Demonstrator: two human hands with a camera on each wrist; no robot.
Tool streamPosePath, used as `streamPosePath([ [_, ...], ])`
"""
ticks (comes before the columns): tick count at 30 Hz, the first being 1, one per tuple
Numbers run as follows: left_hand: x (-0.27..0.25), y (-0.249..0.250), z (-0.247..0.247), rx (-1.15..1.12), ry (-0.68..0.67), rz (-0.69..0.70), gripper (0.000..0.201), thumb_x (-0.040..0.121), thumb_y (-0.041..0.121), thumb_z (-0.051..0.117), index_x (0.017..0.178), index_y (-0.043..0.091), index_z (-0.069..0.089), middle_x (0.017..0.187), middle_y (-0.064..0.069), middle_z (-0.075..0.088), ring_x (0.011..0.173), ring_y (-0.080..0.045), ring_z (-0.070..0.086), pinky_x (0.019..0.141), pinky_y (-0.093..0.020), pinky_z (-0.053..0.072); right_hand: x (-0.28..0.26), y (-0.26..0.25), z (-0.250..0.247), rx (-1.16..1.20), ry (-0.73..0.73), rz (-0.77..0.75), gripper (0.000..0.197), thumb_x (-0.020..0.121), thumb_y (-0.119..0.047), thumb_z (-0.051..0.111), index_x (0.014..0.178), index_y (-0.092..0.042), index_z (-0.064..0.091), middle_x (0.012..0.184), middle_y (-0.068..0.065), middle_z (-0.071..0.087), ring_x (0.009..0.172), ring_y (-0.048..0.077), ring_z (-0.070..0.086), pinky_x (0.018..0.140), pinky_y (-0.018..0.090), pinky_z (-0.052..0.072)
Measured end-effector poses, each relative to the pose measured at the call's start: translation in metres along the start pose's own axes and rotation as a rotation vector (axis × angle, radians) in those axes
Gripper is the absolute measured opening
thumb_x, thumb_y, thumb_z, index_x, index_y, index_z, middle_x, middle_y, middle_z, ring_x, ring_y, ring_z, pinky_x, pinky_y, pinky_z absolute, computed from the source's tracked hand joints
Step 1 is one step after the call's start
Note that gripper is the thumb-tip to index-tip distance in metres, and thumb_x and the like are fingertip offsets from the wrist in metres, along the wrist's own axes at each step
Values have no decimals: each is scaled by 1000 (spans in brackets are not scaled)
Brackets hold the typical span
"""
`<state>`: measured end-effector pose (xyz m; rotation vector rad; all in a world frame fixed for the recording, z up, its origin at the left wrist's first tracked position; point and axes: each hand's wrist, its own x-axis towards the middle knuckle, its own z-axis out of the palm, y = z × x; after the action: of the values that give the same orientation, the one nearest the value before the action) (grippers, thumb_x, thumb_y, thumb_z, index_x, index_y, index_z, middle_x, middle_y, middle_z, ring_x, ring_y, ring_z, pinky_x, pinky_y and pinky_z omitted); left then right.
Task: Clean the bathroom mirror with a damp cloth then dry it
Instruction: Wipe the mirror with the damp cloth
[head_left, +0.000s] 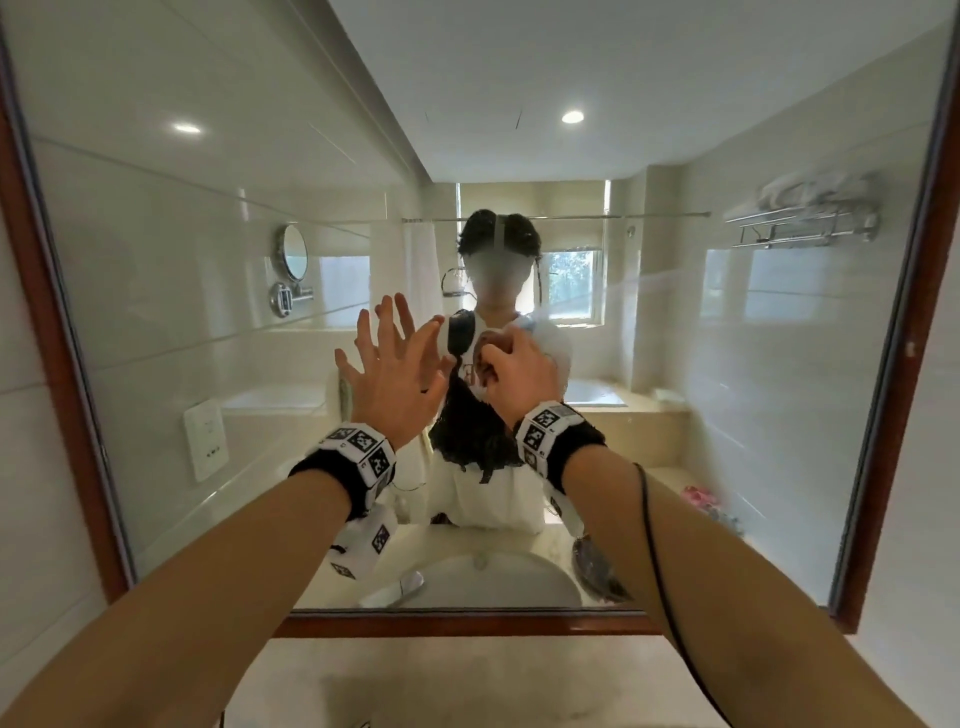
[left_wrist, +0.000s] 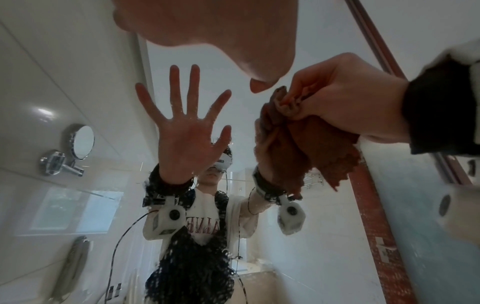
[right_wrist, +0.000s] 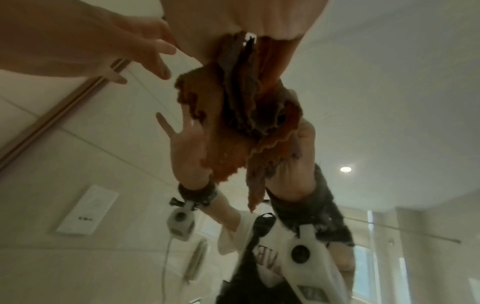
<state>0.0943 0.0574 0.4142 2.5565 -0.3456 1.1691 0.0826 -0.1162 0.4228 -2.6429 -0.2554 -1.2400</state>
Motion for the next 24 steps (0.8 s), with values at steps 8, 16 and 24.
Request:
streamPosePath([
  [8, 8, 8, -11, -44, -13, -1, 59, 93, 50, 52, 146, 47, 24, 165, -3, -14, 150, -33, -15, 112, -72, 7, 6, 69, -67, 62, 115, 245, 42, 96, -34, 45, 137, -26, 48, 127, 5, 45, 100, 23, 54, 92, 29, 45],
  [16, 13, -2, -24, -86, 14, 22, 58, 93, 45, 53, 145, 45, 27, 165, -3, -15, 150, -32, -16, 113, -71, 5, 2, 51, -68, 360, 179, 313, 24, 96, -36, 50, 117, -30, 41, 101, -4, 62, 87, 17, 63, 54, 11, 43],
  [24, 11, -67, -30, -38, 59, 27, 60, 93, 49, 53, 147, 43, 29, 165, -7, -10, 151, -33, -12, 113, -72, 10, 29, -31, -15, 464, 161, 232, 21, 93, -49, 47, 110, -35, 46, 99, -7, 67, 85, 15, 66, 76, 33, 55],
])
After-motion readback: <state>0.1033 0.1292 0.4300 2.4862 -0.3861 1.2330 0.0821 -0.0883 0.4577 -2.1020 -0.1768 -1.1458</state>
